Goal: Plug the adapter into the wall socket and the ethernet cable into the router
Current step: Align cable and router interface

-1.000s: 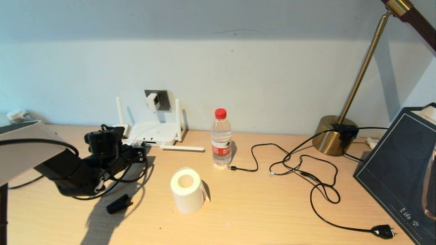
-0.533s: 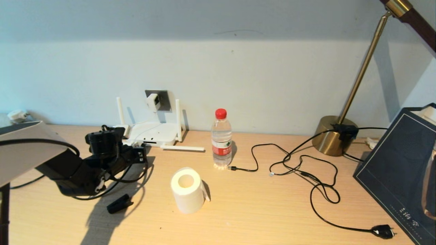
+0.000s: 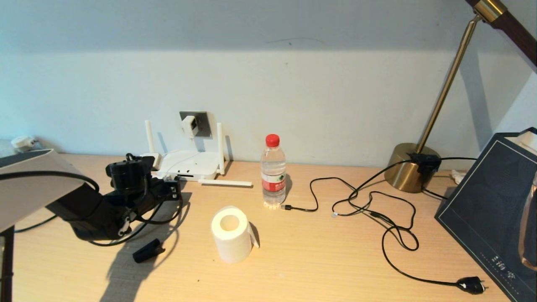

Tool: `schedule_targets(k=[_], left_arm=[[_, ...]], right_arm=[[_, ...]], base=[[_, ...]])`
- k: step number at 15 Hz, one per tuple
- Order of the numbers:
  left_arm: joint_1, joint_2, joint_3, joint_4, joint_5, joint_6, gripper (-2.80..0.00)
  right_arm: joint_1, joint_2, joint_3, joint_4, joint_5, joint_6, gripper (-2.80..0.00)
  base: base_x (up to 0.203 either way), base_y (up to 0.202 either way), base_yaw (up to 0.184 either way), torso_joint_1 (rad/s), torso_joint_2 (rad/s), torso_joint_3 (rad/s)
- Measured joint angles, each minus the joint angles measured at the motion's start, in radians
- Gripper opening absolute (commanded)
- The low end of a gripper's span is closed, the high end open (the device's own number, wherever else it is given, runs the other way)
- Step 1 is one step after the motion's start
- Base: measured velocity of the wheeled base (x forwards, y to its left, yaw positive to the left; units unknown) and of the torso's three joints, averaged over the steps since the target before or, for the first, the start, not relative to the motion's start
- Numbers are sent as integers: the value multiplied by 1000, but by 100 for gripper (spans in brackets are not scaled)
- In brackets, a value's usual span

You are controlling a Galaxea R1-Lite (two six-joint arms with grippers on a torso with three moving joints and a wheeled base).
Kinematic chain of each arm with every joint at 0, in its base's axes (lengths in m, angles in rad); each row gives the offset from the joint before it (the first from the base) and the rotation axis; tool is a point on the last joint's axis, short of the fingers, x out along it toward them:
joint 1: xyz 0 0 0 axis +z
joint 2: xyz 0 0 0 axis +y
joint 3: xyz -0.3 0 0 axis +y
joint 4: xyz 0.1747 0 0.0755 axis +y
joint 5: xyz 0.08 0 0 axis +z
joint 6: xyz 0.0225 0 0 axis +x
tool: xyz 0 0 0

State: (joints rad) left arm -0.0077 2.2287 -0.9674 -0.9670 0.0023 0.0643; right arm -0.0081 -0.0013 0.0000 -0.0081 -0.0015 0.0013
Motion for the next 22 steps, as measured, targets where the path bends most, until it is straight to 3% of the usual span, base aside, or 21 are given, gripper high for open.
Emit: schedule_targets(k=[22], left_arm=[[-1,10,-3,-5,0,0,-280]], right_arm=[[0,0,0,0,0,0,-280]], base=[[0,0,0,0,0,0]])
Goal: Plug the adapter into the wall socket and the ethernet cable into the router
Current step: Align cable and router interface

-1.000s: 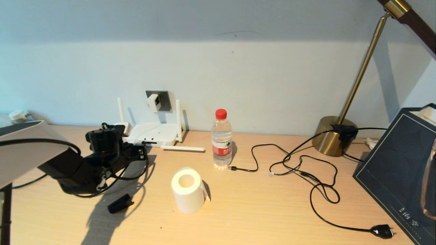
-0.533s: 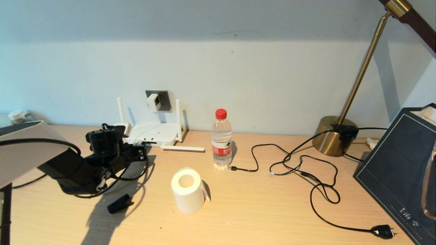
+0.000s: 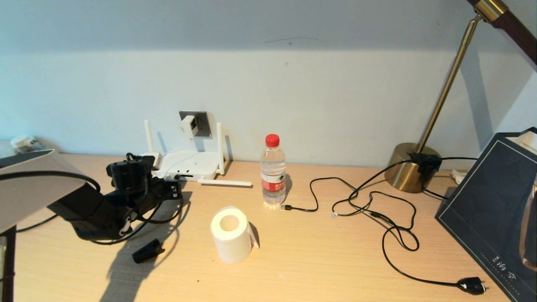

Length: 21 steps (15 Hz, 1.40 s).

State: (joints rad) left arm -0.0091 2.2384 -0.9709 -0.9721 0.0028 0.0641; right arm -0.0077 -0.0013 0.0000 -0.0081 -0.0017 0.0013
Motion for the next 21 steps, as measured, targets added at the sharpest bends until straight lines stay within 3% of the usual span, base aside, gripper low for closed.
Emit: schedule_targets(k=[21], left_arm=[[-2,11,-47,6,1,2,-280]], right_arm=[[0,0,0,0,0,1,-280]], base=[[0,0,0,0,0,0]])
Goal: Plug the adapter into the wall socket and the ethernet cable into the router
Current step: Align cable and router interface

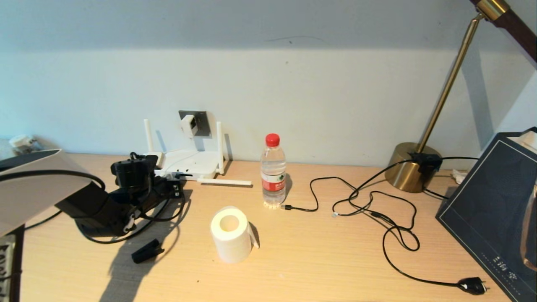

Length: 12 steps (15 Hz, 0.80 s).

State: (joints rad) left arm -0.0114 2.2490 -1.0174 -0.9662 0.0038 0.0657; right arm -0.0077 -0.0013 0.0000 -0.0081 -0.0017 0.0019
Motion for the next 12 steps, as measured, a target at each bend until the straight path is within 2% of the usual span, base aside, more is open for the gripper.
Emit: schedule_targets(k=[12], left_arm=[[-5,-58,77,-10,4,1,-280]], right_arm=[[0,0,0,0,0,0,-280]], base=[[0,0,0,0,0,0]])
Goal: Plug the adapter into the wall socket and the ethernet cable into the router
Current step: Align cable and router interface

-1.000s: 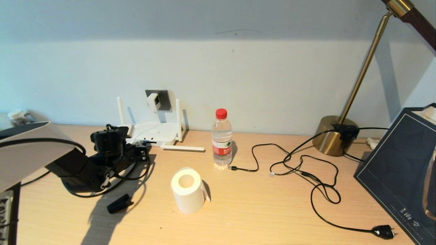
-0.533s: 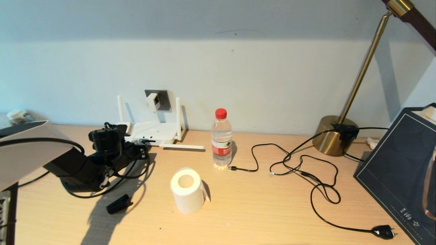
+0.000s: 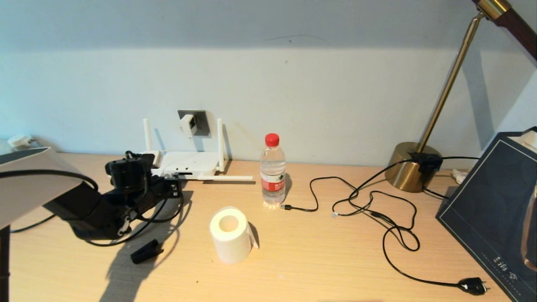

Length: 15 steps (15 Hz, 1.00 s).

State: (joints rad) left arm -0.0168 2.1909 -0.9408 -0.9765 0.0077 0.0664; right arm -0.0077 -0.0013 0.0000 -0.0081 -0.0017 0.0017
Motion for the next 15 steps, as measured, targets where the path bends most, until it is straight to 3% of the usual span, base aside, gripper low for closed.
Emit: schedule_targets(k=[15], left_arm=[[0,-49,63,8,-1,-2,-280]], right_arm=[[0,0,0,0,0,0,-280]], base=[[0,0,0,0,0,0]])
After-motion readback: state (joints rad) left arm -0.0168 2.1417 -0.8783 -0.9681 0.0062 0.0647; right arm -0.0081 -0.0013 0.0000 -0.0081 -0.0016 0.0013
